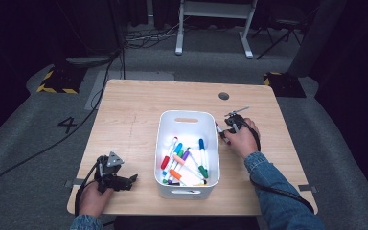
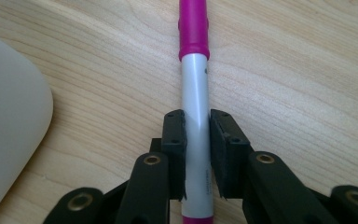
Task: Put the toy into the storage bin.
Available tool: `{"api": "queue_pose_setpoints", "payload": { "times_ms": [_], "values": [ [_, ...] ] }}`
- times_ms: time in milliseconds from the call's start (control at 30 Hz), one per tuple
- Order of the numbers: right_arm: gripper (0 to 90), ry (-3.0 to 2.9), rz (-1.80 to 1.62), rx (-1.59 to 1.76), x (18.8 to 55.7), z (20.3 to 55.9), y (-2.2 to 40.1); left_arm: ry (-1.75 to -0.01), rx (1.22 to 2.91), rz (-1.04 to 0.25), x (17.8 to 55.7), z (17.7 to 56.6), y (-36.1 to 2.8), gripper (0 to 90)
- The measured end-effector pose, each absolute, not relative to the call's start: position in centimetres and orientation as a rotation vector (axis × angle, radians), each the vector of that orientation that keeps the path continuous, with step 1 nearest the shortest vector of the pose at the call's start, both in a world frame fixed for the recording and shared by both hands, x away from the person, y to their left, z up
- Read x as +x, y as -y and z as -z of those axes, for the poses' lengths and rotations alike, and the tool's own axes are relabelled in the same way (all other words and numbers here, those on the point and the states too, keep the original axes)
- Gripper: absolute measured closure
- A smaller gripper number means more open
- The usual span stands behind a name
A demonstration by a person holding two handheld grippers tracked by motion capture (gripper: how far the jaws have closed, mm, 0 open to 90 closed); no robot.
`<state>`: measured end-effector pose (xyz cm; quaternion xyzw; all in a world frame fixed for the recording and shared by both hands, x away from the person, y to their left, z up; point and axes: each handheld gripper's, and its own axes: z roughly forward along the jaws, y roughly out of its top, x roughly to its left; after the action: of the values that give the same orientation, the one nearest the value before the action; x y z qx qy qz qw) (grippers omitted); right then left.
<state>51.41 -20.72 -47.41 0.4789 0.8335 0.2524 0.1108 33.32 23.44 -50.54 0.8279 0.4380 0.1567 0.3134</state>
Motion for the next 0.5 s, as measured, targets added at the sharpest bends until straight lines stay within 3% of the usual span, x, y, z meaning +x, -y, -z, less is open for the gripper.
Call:
{"api": "queue_pose_setpoints", "payload": {
  "times_ms": [500],
  "values": [
    [77.1,-2.428,-0.893,1.388,49.6,43.8,21.8,-1.155,2.183,-0.413,33.3,50.5,-23.4,0.0]
  ]
}}
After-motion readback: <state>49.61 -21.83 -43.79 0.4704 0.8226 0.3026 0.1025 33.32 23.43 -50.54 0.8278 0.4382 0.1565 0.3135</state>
